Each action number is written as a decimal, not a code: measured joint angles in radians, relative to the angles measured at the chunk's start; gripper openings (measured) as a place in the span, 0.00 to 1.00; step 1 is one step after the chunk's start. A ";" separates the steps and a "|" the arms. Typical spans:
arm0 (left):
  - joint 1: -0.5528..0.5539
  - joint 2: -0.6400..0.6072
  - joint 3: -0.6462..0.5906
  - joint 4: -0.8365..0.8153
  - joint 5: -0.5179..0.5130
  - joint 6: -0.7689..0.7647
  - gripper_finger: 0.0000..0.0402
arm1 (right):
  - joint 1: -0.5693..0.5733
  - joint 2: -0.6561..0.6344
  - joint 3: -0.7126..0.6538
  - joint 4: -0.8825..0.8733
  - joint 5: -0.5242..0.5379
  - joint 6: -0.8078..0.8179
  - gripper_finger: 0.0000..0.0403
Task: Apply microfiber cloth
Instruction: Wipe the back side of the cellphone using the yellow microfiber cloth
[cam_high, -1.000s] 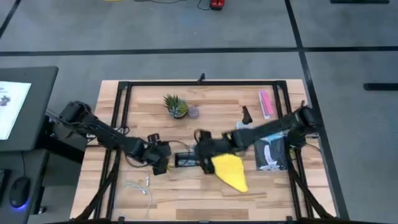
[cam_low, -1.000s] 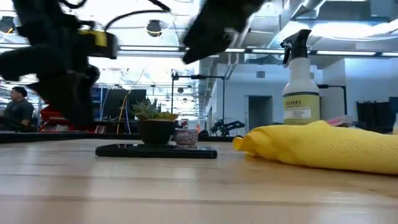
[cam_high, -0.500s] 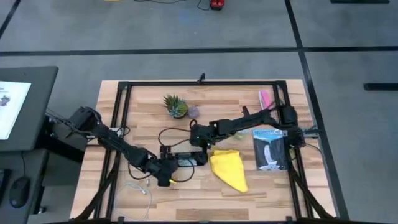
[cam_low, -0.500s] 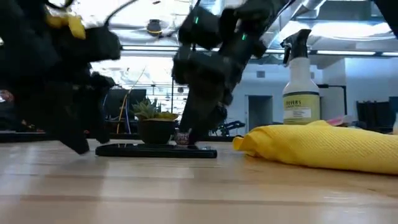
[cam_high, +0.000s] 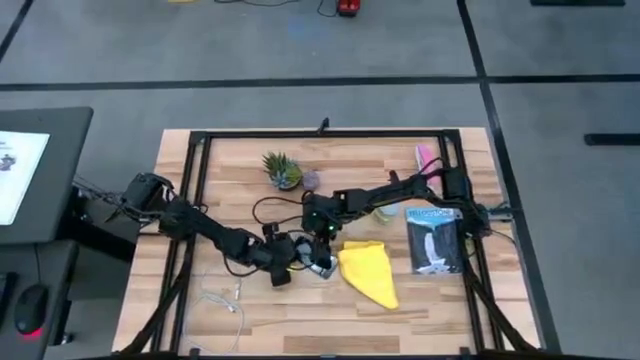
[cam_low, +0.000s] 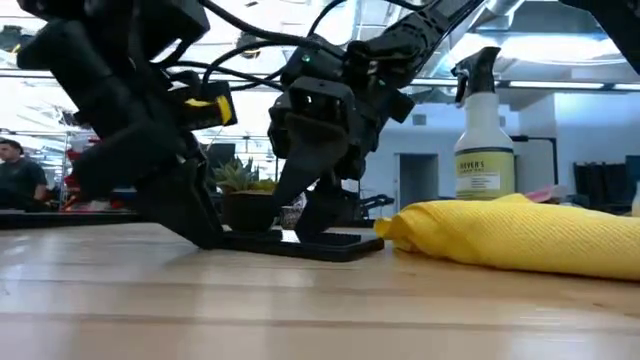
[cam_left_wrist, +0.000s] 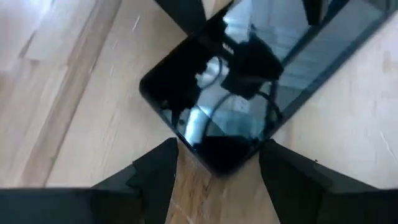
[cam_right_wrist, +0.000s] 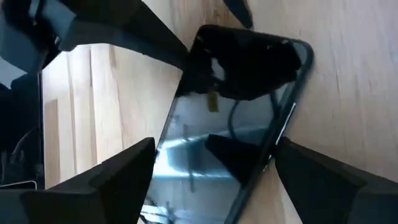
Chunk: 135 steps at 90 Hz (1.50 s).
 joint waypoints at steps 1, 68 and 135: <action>0.001 0.000 0.000 0.000 -0.003 -0.002 0.50 | 0.000 0.000 0.000 0.005 -0.001 0.004 0.76; -0.078 -0.161 -0.003 -0.209 -0.186 -0.082 0.50 | 0.057 -0.045 0.000 0.041 0.096 -0.011 0.05; -0.203 -0.444 -0.002 -0.538 -0.436 -0.323 0.50 | 0.350 -0.045 0.016 0.103 1.111 -0.750 0.47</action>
